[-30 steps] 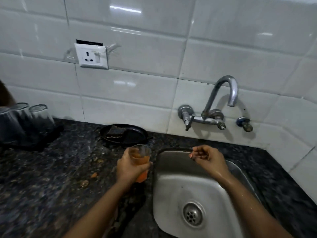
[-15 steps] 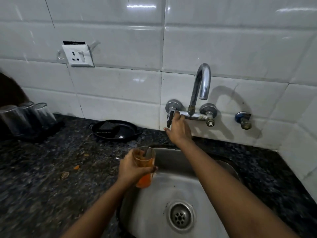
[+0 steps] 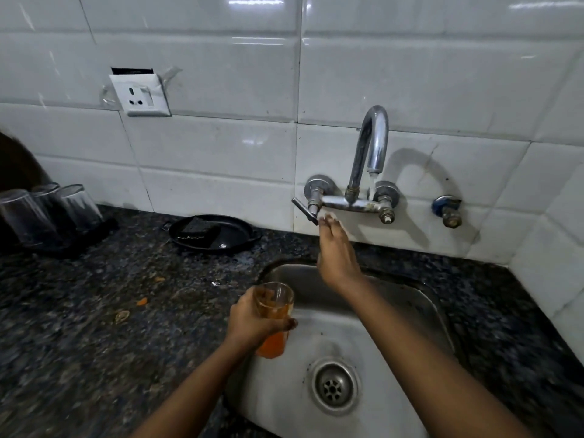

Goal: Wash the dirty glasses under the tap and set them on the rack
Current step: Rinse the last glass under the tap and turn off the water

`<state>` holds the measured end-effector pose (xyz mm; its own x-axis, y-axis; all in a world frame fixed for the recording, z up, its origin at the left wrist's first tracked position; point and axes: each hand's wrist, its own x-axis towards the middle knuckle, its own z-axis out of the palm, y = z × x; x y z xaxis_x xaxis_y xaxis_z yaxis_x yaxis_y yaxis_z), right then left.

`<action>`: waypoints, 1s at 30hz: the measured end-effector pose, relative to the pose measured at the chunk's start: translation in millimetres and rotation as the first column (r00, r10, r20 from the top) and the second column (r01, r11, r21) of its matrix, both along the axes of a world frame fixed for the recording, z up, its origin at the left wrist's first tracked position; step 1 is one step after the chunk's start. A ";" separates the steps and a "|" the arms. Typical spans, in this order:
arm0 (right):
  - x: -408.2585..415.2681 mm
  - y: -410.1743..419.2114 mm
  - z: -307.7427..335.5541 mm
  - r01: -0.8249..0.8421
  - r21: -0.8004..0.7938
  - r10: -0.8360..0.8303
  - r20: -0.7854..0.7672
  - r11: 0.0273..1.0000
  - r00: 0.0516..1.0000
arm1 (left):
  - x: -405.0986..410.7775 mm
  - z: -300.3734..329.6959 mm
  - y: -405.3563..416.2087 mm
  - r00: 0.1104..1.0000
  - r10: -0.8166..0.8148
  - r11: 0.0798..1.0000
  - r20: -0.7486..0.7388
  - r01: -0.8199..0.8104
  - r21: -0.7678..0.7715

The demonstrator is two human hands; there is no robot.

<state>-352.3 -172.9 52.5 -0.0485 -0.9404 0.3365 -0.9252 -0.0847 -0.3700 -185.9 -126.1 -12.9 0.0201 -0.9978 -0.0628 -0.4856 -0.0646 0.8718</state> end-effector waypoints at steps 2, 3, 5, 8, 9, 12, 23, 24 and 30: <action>-12.8 30.1 -11.0 -0.015 0.061 0.006 0.151 0.998 0.988 | -10.4 -4.7 2.9 0.999 -0.034 0.999 -0.008 0.034 0.009; -20.7 45.6 -16.0 -0.027 0.088 0.009 0.200 0.996 0.980 | -17.2 -6.5 4.8 0.998 -0.057 0.998 -0.007 0.058 0.015; -35.2 73.0 -27.2 -0.058 0.151 0.017 0.256 0.987 0.966 | -31.6 -8.6 7.6 0.995 -0.102 0.994 -0.018 0.103 0.034; -53.0 103.8 -51.0 -0.039 0.275 -0.026 0.230 0.961 0.973 | -55.1 -10.6 12.5 0.983 -0.166 0.980 -0.074 0.173 0.099; -58.4 110.0 -59.8 -0.011 0.326 -0.061 0.211 0.945 0.976 | -61.4 -11.4 13.3 0.979 -0.187 0.974 -0.083 0.196 0.114; -70.4 123.2 -79.4 0.053 0.500 -0.172 0.196 0.864 0.965 | -76.5 -12.5 13.6 0.953 -0.275 0.950 -0.125 0.289 0.116; -49.5 120.0 -65.5 -0.033 0.359 -0.244 0.697 0.933 0.674 | -91.0 14.2 4.3 0.788 -0.519 0.824 -0.330 0.564 0.051; -48.8 119.5 -63.4 -0.030 0.349 -0.240 0.703 0.937 0.670 | -90.1 15.1 3.6 0.778 -0.529 0.816 -0.339 0.576 0.049; -51.9 108.9 -50.8 -0.009 0.321 -0.189 0.580 0.947 0.792 | -84.6 20.7 3.3 0.798 -0.491 0.845 -0.350 0.533 0.028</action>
<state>-404.1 -64.1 1.7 -0.2352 -0.9688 -0.0780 -0.5067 0.1907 -0.8408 -270.5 -122.8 7.8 -0.5338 -0.8404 -0.0939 -0.1760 0.0019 0.9844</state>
